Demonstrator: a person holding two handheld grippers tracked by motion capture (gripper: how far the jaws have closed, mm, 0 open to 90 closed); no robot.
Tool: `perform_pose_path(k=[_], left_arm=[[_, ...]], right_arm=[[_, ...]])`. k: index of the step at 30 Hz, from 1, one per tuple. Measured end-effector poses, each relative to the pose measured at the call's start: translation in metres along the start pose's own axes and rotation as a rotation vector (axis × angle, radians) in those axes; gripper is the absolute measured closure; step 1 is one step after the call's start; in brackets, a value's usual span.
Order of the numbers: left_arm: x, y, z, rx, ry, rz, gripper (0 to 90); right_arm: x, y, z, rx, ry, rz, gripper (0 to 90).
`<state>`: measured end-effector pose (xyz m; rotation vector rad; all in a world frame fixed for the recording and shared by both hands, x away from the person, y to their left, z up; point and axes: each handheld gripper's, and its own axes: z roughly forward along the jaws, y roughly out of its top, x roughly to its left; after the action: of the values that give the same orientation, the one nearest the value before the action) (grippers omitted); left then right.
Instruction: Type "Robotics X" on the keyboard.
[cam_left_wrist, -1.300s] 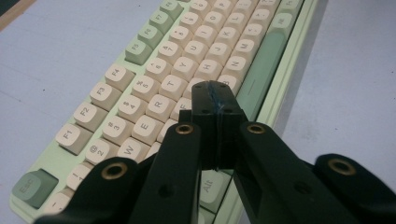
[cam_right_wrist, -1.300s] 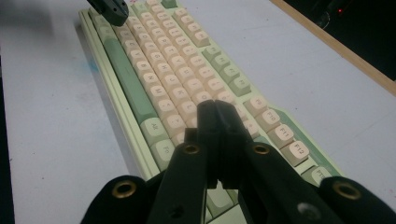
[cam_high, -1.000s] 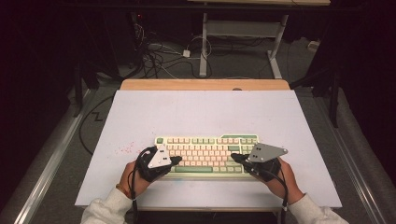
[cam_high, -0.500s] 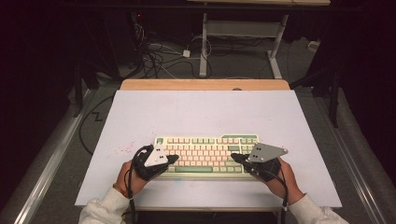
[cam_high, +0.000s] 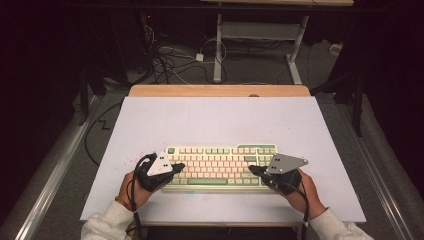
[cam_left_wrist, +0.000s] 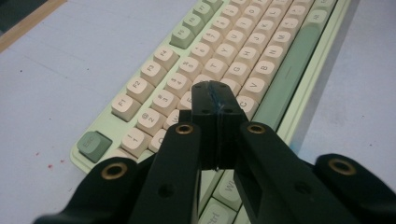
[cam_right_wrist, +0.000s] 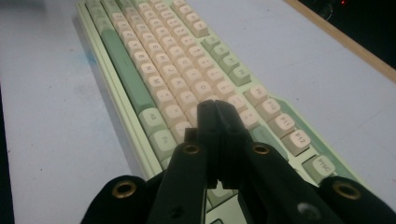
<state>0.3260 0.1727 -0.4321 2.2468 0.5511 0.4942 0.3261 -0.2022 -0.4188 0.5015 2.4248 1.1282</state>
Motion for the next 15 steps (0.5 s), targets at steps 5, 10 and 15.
perform_pose_path(k=[5,10,15], left_arm=[[0.002,-0.003,-0.003,0.003,0.007,-0.004,87.4],[0.002,-0.003,-0.004,0.0,0.013,-0.007,87.4],[0.002,-0.002,-0.002,0.007,0.009,-0.001,87.4]], right_arm=[[0.001,-0.012,0.005,0.048,0.009,0.004,90.0],[-0.004,-0.016,0.009,0.063,-0.002,0.014,90.0],[-0.004,-0.018,0.014,0.079,0.006,0.012,90.0]])
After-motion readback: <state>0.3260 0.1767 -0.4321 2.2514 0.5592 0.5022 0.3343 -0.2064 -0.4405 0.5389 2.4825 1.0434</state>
